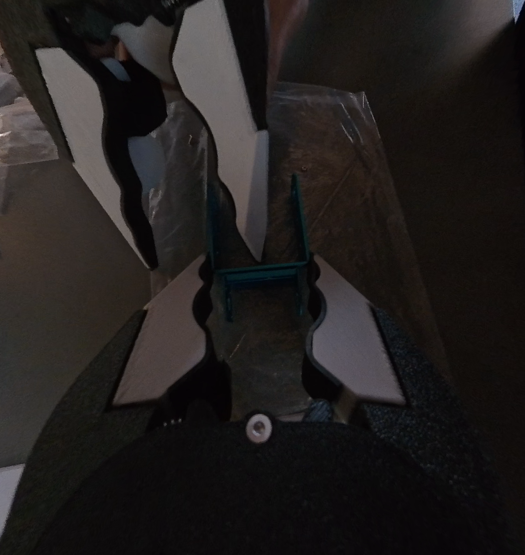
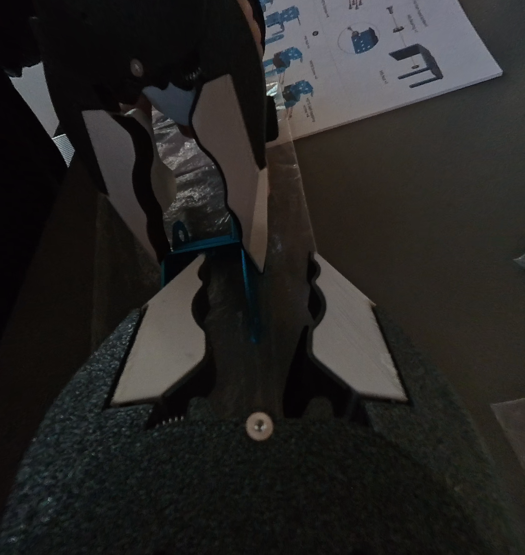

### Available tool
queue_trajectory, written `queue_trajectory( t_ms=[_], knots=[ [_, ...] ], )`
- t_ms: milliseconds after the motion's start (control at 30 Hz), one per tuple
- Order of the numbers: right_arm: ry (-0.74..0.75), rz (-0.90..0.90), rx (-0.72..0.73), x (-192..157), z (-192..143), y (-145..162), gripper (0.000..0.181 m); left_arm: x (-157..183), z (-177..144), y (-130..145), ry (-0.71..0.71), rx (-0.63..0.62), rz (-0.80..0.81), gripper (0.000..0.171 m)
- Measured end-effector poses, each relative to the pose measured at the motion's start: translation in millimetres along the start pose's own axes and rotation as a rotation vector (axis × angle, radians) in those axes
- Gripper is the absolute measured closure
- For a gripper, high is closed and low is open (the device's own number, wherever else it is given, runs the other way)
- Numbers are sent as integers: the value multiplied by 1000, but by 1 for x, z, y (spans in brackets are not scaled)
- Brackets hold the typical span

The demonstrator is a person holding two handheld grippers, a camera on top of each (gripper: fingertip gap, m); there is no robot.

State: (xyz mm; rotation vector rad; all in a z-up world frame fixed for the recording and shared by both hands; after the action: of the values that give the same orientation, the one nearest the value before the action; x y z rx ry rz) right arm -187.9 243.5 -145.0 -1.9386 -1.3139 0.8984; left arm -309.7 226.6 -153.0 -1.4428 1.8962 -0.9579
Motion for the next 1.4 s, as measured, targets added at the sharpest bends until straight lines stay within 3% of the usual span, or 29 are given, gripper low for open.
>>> queue_trajectory(
  t_ms=[633,767,1033,1233,1400],
  knots=[
    [48,-54,-6,-1,2,0,110,0,0,0,0,2,-1,107],
    [22,-4,72,2,-6,-4,117,0,0,0,0,2,-1,107],
    [46,-70,-18,-3,4,1,110,0,0,0,0,1,-1,107],
    [15,10,53,3,-4,-2,116,1,0,0,0,1,0,107],
    [29,-45,2,-2,3,-1,112,1,0,0,0,1,0,107]
  ],
)
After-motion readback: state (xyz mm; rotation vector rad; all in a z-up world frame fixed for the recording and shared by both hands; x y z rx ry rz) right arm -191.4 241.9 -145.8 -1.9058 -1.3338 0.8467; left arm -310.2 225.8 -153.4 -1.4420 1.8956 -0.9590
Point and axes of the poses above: each gripper's, where its closed fingertips meet, z out along the fingers, y out of its underside, x = y × z across the jaws, the point moved 9 cm from there along -z, back along the fingers, and after that the axes turned 7 degrees about x, right-handed, at the moved point
